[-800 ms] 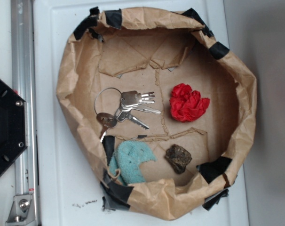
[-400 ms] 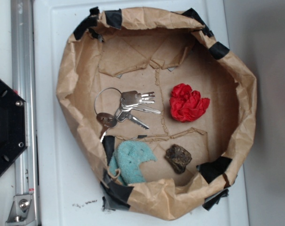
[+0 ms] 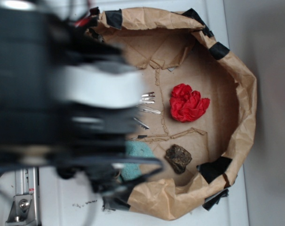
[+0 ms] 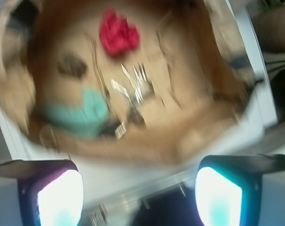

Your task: Grab the blue cloth.

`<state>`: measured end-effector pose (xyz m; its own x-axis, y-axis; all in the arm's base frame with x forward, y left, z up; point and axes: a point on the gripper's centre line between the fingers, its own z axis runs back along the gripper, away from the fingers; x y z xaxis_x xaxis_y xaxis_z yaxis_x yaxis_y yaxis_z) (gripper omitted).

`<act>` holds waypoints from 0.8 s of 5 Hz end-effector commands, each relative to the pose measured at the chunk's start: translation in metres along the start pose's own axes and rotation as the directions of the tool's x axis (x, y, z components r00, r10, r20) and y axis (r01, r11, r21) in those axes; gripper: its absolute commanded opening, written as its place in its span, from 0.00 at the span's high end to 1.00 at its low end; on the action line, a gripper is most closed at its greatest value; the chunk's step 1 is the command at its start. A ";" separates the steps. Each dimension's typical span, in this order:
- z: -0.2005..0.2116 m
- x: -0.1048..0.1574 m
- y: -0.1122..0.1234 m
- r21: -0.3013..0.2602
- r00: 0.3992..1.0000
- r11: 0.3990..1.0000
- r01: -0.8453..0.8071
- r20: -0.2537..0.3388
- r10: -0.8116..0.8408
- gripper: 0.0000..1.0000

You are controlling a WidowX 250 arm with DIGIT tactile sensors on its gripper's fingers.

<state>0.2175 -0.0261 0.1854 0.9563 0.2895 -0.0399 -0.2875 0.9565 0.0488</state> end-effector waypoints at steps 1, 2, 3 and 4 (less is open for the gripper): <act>-0.056 0.057 -0.010 -0.005 0.982 0.985 -0.171 -0.082 0.170 0.00; -0.087 0.051 0.002 -0.052 0.963 0.976 -0.212 -0.180 0.200 0.00; -0.102 0.031 0.004 -0.079 0.949 0.967 -0.243 -0.226 0.220 0.00; -0.120 0.021 -0.012 -0.165 0.946 0.951 -0.262 -0.238 0.220 0.00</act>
<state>0.2326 -0.0299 0.0539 0.8137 0.4885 -0.3152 -0.5361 0.8402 -0.0817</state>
